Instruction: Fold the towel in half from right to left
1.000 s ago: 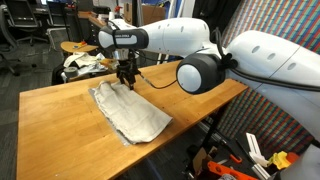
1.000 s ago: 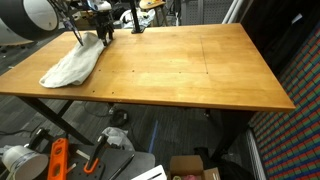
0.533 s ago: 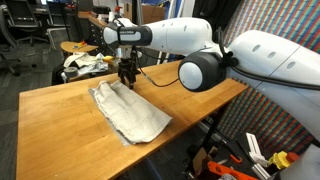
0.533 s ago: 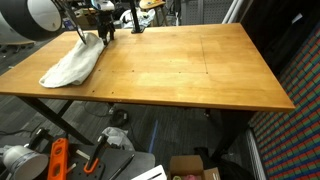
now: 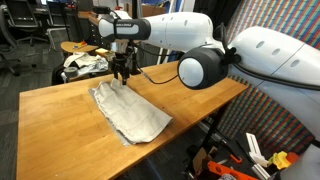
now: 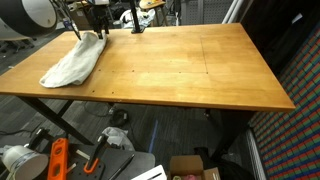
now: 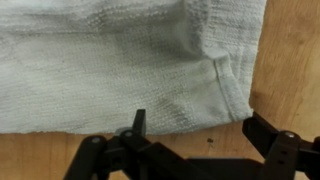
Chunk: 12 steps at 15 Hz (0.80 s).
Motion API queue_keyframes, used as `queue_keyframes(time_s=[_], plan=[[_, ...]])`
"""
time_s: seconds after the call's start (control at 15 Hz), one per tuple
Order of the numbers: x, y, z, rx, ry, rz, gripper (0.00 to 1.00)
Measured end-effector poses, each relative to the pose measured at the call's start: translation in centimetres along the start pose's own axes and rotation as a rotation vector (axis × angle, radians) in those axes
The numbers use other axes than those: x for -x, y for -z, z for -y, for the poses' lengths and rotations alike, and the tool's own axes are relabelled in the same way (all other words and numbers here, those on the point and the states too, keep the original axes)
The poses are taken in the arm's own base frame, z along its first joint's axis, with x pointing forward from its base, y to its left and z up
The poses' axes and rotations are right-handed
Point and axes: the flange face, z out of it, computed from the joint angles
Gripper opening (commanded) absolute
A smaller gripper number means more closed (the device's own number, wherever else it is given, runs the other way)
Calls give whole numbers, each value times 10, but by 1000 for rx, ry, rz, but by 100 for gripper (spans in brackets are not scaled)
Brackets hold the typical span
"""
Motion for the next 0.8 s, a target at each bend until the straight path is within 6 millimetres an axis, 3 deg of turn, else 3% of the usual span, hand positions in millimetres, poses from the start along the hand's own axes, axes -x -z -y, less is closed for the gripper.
queue_keyframes(time_s=[0.13,0.2,0.33,0.8], plan=[[9,-2,1,-10,12,-1,98],[14,-4,2,-14,17,-1,74],[21,-8,3,-28,25,-2,73],[22,-15,11,-88,15,1,19]])
